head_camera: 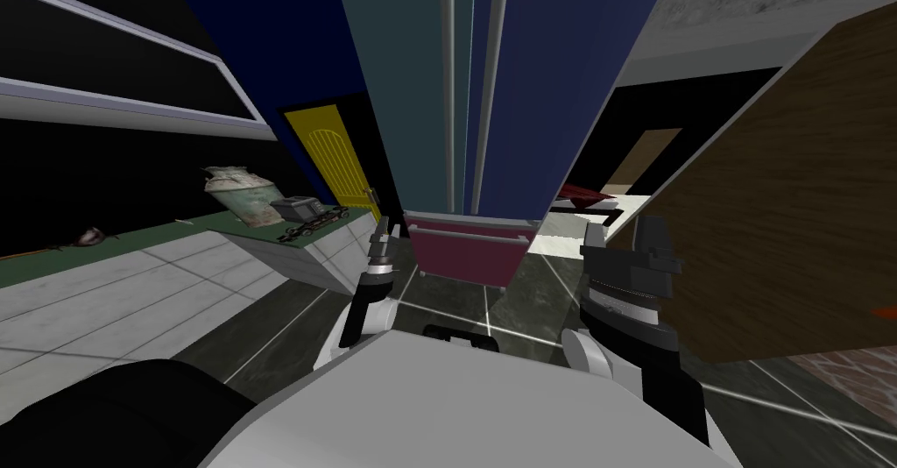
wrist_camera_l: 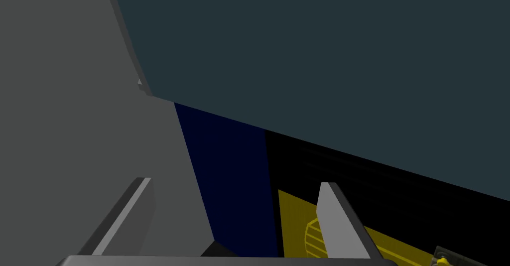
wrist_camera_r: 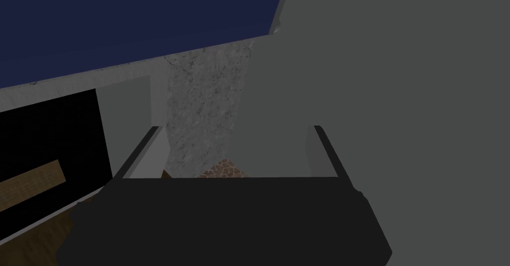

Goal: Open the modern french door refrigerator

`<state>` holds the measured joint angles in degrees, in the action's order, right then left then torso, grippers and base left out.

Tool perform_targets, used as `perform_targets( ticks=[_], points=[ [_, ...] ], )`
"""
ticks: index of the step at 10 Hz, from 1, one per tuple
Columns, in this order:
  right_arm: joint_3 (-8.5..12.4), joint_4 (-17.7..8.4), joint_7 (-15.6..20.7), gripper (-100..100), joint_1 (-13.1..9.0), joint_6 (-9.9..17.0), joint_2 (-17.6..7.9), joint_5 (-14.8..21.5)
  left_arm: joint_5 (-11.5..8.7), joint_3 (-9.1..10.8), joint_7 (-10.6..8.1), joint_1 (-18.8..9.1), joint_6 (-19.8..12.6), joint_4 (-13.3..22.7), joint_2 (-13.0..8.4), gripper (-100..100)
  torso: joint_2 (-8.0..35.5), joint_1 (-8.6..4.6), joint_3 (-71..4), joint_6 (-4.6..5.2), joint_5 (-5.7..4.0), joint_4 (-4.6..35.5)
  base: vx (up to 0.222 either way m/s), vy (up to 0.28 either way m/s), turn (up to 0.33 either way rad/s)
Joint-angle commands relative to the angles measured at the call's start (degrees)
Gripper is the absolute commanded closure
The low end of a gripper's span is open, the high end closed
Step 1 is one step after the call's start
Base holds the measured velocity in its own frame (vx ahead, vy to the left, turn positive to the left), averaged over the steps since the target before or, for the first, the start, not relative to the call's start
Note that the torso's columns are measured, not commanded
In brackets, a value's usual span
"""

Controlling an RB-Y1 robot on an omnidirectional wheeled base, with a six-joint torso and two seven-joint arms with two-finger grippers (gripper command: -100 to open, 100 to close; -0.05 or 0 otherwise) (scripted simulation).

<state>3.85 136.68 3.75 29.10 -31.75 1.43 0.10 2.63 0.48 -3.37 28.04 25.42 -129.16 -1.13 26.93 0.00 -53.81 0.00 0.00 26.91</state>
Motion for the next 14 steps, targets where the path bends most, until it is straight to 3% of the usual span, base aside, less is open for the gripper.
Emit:
perform_targets(
  ticks=[1,2,3,5,8,14],
  points=[
    [0.00,0.00,0.00,0,0.00,0.00,0.00,0.00,0.00,0.00,0.00,0.00,0.00,0.00,0.00,0,4.23,0.00,-8.46,0.00,0.00,4.23,0.000,0.000,0.000],
    [0.00,0.00,0.00,0,0.00,0.00,0.00,0.00,0.00,0.00,0.00,0.00,0.00,0.00,0.00,0,8.46,0.00,-16.91,0.00,0.00,8.46,0.000,0.000,0.000],
    [0.00,0.00,0.00,0,0.00,0.00,0.00,0.00,0.03,-0.02,0.04,-0.16,0.44,0.73,-1.60,-100,12.69,0.00,-25.38,0.00,0.00,12.69,0.017,-0.009,-0.003],
    [0.00,-0.02,0.00,0,0.01,0.00,0.00,0.00,0.10,-0.06,0.14,-0.52,1.48,2.39,-3.68,-100,15.09,-0.05,-30.48,0.00,-0.01,15.12,0.034,-0.028,-0.007],
    [0.00,-0.02,0.00,0,0.01,0.00,0.01,0.00,0.28,-0.16,0.38,-1.38,3.99,6.36,-5.94,-100,15.28,-0.05,-30.80,0.00,-0.01,15.34,0.063,-0.047,-0.008],
    [0.00,-0.02,0.00,0,0.01,0.00,0.01,0.00,0.68,-0.39,0.91,-3.33,9.56,15.16,-7.34,-100,15.47,0.07,-30.68,0.00,0.02,15.40,0.078,-0.056,-0.010]
  ],
)
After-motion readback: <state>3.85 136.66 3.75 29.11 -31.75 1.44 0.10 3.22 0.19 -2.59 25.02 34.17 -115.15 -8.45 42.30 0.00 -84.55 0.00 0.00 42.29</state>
